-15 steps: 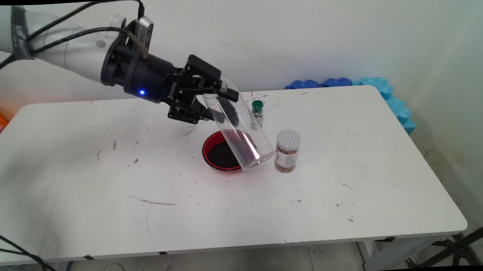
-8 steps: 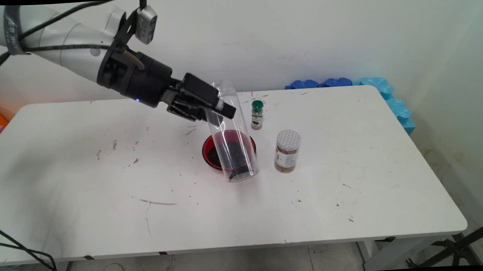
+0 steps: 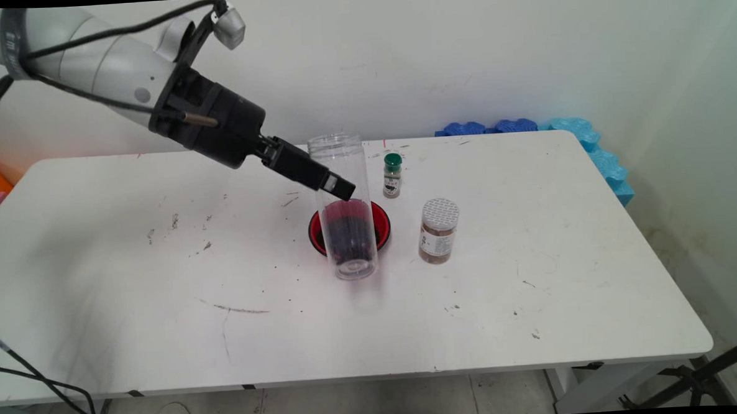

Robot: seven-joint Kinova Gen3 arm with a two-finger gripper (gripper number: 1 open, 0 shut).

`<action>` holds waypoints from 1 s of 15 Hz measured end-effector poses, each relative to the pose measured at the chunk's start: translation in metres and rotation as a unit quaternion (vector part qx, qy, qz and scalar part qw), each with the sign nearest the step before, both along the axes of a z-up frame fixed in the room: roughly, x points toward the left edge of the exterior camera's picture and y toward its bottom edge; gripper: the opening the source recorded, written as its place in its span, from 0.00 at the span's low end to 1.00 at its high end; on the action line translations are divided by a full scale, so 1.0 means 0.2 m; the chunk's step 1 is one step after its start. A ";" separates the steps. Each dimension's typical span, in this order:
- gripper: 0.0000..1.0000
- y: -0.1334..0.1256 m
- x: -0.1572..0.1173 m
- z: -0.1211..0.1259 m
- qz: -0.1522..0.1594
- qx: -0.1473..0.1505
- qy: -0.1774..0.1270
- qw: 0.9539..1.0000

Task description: Pour the black seasoning powder in the red bowl, then place the picked object on the table

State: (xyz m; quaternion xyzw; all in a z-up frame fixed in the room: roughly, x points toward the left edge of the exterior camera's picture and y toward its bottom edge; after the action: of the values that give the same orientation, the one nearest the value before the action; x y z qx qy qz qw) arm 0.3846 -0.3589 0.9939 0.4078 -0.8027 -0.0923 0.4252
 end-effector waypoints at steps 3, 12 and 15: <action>0.00 0.01 -0.01 0.00 -0.040 -0.065 -0.032 0.997; 0.00 0.13 -0.03 -0.11 -0.147 -0.180 -0.085 0.969; 0.00 0.16 -0.04 -0.17 -0.156 -0.197 -0.086 0.964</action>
State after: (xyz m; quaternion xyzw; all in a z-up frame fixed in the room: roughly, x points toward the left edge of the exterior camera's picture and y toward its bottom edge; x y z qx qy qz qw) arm 0.3758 -0.3265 0.9601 0.1920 -0.8923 0.0383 0.4067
